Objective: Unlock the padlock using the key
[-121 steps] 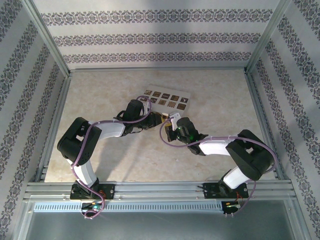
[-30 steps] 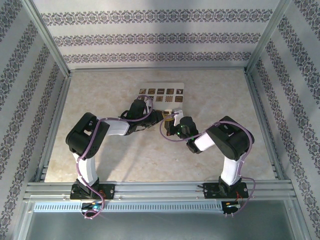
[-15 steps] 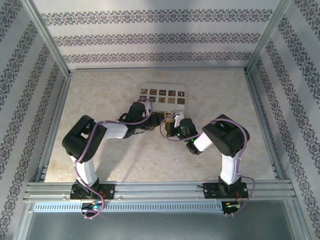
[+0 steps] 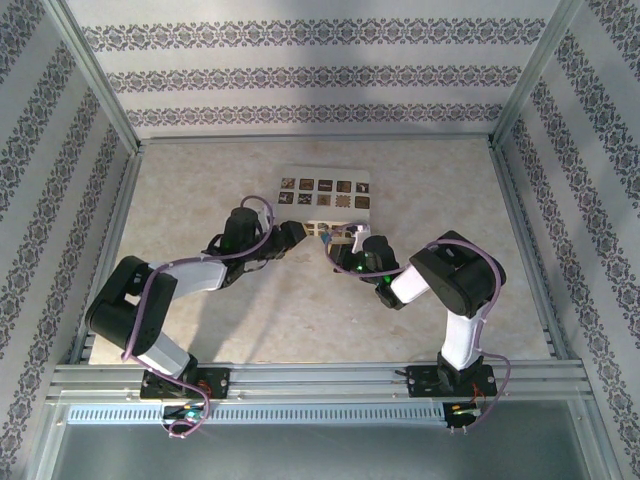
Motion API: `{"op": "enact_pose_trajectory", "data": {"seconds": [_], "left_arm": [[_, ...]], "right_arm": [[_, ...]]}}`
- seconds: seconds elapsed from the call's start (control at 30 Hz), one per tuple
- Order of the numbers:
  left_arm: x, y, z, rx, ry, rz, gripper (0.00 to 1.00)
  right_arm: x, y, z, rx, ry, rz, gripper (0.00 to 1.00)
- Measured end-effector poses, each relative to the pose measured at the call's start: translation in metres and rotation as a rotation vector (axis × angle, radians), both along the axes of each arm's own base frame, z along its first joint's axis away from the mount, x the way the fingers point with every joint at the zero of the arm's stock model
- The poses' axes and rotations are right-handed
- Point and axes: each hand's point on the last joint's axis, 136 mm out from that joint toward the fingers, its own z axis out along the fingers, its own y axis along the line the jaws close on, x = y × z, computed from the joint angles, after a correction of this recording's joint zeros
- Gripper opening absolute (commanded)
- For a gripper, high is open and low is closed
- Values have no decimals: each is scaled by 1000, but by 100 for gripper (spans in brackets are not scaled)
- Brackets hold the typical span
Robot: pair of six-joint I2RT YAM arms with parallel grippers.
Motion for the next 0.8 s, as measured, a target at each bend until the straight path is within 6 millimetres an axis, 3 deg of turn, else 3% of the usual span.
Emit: {"op": "enact_pose_trajectory", "data": {"seconds": [0.2,0.53,0.8], "left_arm": [[-2,1,-8,-60,22,30,49],[6,-3,-39,-166,90,82,47],[13,-6,-44,-221,79,93,43]], "right_arm": [[-4,5,1,63,65,5,0],[-1,12,6,145,145,-12,0],[-2,12,11,180,181,-29,0]]}}
